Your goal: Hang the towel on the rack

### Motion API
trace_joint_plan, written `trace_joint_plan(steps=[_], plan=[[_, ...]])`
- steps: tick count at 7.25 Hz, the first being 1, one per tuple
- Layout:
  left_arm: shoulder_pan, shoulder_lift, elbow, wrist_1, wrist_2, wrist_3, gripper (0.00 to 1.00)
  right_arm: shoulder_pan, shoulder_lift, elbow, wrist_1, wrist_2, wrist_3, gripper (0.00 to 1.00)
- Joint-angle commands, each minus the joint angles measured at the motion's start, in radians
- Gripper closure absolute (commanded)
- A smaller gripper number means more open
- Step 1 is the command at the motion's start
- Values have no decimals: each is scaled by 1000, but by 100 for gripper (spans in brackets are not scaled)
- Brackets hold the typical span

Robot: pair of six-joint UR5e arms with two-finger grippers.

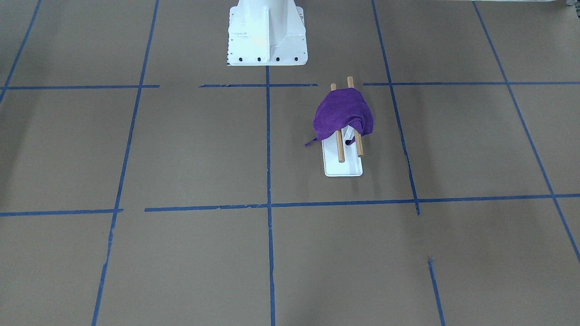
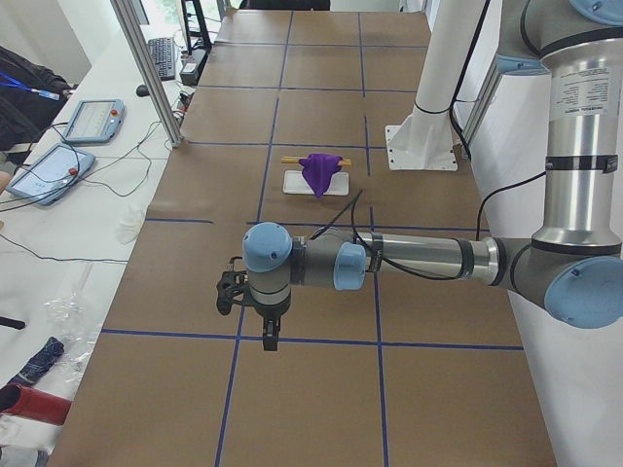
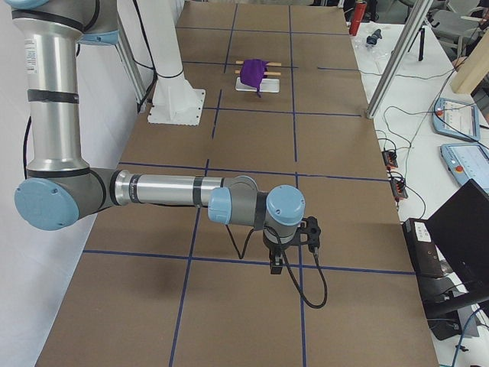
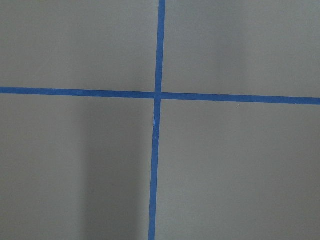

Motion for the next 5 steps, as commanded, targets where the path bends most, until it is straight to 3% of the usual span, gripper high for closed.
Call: trace_joint_plan(steps=[1,5], plan=[[-1,0,0,0,-1,0,0,-2,2,1,0,0,0,0],[-1,0,0,-5,1,2,0,-2,5,9,2,0,1,0]])
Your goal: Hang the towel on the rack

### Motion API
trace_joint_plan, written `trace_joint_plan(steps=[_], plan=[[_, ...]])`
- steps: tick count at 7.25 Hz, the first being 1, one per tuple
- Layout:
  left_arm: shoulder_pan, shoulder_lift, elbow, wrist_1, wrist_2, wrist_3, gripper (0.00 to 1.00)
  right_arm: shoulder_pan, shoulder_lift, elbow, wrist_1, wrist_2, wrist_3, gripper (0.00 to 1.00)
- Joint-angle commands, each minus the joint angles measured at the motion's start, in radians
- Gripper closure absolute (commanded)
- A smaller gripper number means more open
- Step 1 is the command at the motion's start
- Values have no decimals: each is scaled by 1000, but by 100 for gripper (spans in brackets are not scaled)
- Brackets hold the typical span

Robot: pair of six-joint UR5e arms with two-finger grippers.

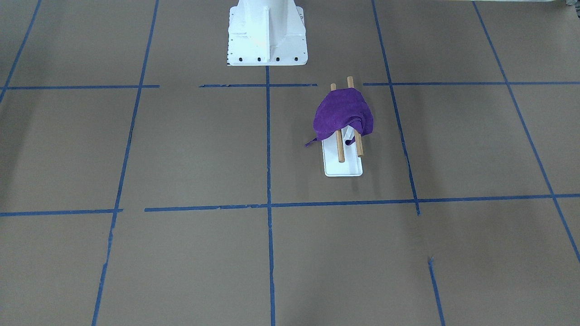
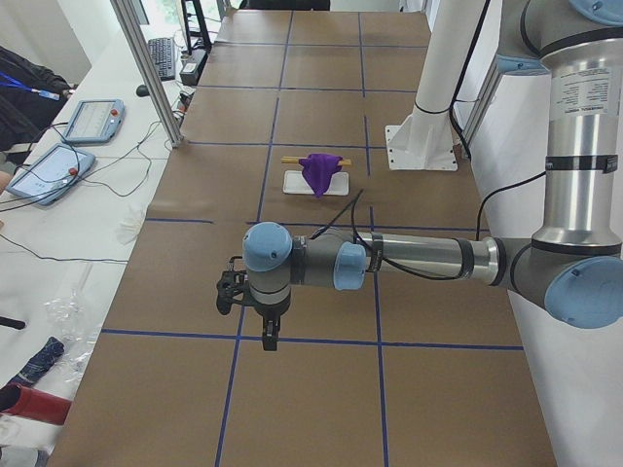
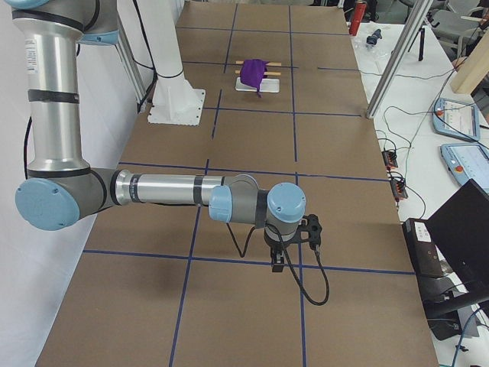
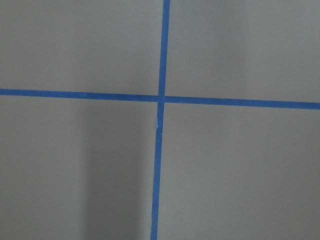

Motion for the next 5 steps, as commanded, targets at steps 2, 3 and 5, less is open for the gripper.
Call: trace_joint_plan(steps=[2,3,5], plan=[[0,-2,0,-1,0,2,0,1,1,0,0,0,-1,0],[0,-2,0,-2,0,2,0,1,3,0,0,0,-3,0],[0,0,2,-2,0,5,0,-1,10,2,0,0,-1,0]])
